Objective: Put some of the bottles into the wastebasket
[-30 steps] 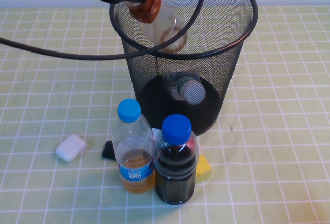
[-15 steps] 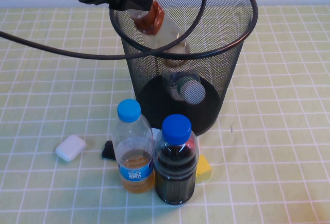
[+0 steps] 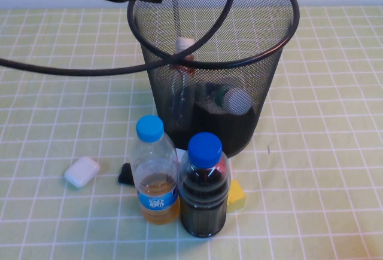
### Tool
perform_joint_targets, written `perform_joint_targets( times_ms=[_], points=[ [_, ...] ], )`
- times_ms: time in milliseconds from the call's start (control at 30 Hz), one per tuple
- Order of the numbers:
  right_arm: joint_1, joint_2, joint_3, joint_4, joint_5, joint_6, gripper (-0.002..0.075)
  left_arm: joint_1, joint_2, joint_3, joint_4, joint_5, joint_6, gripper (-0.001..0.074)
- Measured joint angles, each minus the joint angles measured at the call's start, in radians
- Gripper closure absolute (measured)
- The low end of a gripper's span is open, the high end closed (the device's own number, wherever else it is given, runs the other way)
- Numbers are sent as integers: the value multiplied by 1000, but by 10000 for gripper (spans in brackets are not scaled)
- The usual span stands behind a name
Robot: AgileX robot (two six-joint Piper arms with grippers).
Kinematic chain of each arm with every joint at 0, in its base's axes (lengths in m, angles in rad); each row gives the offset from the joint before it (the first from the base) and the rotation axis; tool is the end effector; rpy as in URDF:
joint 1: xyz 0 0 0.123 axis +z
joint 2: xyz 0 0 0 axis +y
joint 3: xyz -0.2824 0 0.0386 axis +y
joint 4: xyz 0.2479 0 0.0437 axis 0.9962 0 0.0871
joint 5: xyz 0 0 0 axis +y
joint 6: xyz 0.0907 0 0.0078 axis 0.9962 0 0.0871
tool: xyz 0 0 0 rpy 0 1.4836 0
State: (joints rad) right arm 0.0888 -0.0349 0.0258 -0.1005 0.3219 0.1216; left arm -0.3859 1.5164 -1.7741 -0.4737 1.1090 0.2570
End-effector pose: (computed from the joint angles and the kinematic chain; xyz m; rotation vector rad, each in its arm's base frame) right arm 0.0527 0.0018 0.1773 -0.0334 1.7948 0.0539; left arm 0.2772 -0.1528 0.4579 0.6928 2.1920 -0.6641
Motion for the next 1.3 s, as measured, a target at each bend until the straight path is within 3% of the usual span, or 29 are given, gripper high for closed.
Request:
perform_joint_targets(
  times_ms=[100, 233, 433, 800, 1100, 1300],
  points=[
    [0, 0, 0, 0, 0, 0, 733, 0, -63, 0, 23, 56, 0, 634],
    [0, 0, 0, 0, 0, 0, 733, 0, -181, 0, 92, 140, 0, 717],
    [0, 0, 0, 0, 0, 0, 733, 0, -432, 93, 187, 149, -62, 734],
    [0, 0, 0, 0, 0, 0, 733, 0, -1089, 619, 241, 89, -232, 736],
    [0, 0, 0, 0, 0, 0, 733, 0, -1420, 933, 236, 38, -306, 736],
    [0, 0, 0, 0, 0, 0, 733, 0, -1538, 1128, 239, -179, -304, 736]
  ],
)
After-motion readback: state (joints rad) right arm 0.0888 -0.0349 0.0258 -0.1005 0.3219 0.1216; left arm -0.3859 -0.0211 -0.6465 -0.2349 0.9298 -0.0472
